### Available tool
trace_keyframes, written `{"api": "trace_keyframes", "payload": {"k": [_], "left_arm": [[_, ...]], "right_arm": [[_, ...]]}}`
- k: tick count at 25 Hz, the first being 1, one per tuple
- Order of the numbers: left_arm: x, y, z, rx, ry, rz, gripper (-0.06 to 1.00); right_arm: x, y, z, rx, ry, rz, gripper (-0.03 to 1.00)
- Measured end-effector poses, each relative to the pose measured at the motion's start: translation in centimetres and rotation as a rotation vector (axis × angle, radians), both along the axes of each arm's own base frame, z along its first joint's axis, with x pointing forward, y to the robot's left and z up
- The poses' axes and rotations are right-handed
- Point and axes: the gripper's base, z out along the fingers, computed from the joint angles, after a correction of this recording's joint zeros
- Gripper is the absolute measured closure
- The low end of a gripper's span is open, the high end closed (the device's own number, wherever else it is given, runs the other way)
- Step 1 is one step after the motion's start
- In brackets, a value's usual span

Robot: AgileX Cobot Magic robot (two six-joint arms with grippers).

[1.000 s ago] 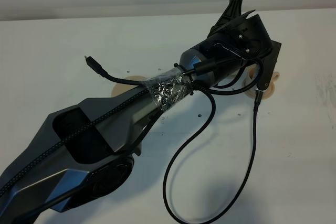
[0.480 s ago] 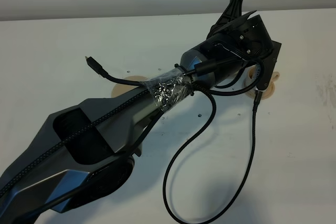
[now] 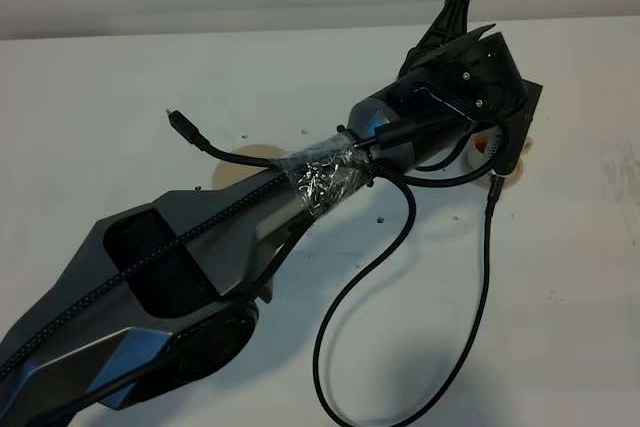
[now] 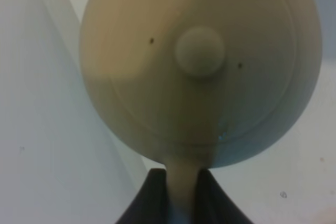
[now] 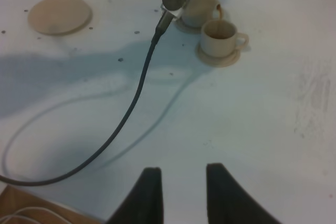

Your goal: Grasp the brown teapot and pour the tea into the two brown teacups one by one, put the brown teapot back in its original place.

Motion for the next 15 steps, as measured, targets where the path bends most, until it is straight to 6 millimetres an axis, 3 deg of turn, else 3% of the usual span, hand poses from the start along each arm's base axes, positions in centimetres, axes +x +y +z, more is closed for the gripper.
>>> {"api": "trace_keyframes", "payload": {"k": [15], "left_arm": [[0.00,0.00,0.07,0.010,-0.011,-0.002,0.86]], "right_arm": [[0.00,0.00,0.00,0.000,0.000,0.000,0.75]]}}
